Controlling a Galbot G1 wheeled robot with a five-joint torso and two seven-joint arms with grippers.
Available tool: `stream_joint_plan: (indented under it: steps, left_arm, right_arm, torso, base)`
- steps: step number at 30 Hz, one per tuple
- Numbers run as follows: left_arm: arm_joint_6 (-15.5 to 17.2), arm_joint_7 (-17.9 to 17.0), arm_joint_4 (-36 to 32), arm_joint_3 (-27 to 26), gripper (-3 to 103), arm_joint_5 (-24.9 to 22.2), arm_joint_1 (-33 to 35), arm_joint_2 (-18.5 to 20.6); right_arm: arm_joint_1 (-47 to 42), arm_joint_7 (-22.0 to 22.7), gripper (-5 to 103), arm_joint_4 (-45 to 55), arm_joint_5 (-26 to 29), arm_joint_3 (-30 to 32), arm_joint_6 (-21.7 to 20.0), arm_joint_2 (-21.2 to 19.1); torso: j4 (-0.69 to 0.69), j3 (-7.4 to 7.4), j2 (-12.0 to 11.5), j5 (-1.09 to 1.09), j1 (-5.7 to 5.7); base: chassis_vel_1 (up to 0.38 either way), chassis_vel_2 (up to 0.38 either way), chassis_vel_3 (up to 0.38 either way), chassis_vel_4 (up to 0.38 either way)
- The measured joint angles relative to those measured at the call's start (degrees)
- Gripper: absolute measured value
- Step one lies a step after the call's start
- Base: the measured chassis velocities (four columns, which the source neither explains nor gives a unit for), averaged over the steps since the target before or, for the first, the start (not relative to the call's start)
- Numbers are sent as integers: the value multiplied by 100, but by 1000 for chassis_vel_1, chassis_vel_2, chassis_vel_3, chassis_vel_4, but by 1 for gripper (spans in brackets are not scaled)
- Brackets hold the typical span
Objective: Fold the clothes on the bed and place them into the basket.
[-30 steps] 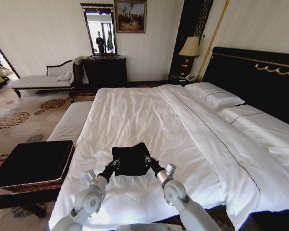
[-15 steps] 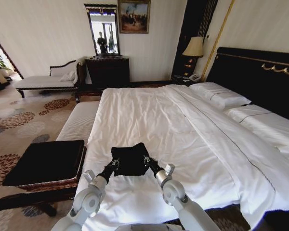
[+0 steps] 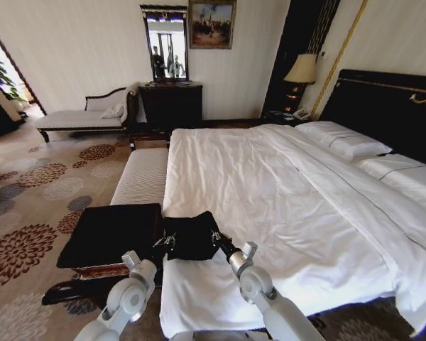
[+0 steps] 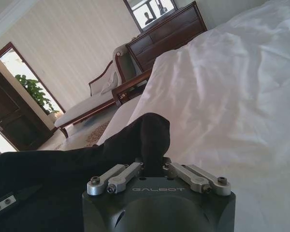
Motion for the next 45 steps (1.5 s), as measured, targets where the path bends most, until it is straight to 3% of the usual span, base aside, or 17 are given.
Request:
stream_joint_plan:
  steps: [30, 45]
  left_arm:
    - [-64, 145, -275, -468, 11, 186, 389, 78]
    - [-75, -17, -371, -813, 11, -69, 402, 208]
  right_arm:
    - [140, 9, 8, 41, -25, -167, -51, 85]
    - [573, 158, 8, -23, -18, -563, -90, 214]
  torso:
    - [2, 0, 0, 1, -1]
    - [2, 0, 0, -4, 0]
  base:
    - [160, 158, -156, -158]
    - [122, 121, -121, -134]
